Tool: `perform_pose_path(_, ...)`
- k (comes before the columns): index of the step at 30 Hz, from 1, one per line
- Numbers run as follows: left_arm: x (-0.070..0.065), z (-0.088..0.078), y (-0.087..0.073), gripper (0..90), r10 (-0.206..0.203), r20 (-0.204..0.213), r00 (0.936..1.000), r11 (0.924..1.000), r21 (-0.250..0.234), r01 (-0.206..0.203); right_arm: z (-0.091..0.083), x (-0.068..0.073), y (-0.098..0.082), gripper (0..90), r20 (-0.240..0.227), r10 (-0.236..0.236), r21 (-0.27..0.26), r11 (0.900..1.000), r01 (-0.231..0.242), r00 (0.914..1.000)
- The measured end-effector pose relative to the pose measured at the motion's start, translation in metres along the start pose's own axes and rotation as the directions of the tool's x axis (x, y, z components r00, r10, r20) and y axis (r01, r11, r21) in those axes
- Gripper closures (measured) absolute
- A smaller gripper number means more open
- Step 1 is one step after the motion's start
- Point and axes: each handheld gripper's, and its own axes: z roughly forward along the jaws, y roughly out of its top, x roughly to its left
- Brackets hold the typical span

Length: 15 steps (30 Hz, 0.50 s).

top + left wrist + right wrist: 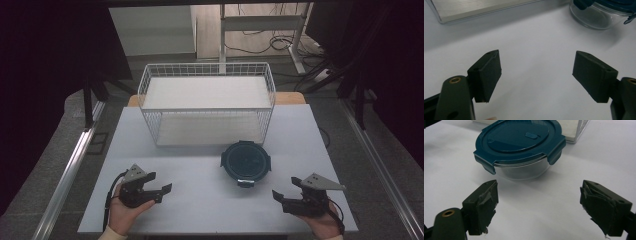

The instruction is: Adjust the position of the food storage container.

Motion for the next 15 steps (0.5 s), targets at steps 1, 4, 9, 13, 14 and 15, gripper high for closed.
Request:
perform_pose_path(1,-0.0004,0.0000,-0.0001,22.2,0.002,0.001,1.0000,1.0000,0.001,-0.002,0.0000,-0.0008,-0.0003,15.9,-0.002,0.001,0.001,1.000,-0.001,1.0000)
perform_pose_path(4,-0.0027,0.0003,-0.0007,22.1,0.007,0.005,1.0000,1.0000,0.006,-0.007,-0.0002,-0.0009,-0.0007,17.3,-0.005,0.004,0.012,1.000,-0.004,1.0000)
perform_pose_path(9,-0.0050,-0.0004,-0.0005,22.2,0.014,0.010,0.9999,0.9999,0.005,-0.014,-0.0002,-0.0008,0.0000,18.3,-0.008,0.012,0.016,1.000,-0.011,0.9999)
perform_pose_path(13,-0.0041,0.0009,-0.0009,22.2,0.013,0.009,0.9999,0.9999,0.010,-0.013,0.0002,-0.0024,-0.0004,19.0,-0.015,0.015,0.018,1.000,-0.015,0.9998)
perform_pose_path(14,-0.0038,0.0013,-0.0011,22.3,0.013,0.008,0.9999,0.9998,0.012,-0.014,0.0002,-0.0038,-0.0005,19.3,-0.012,0.021,0.018,1.000,-0.021,0.9997)
perform_pose_path(15,-0.0038,0.0013,-0.0011,22.3,0.013,0.008,0.9999,0.9998,0.012,-0.014,0.0002,-0.0038,-0.0005,19.3,-0.012,0.021,0.018,1.000,-0.021,0.9997)
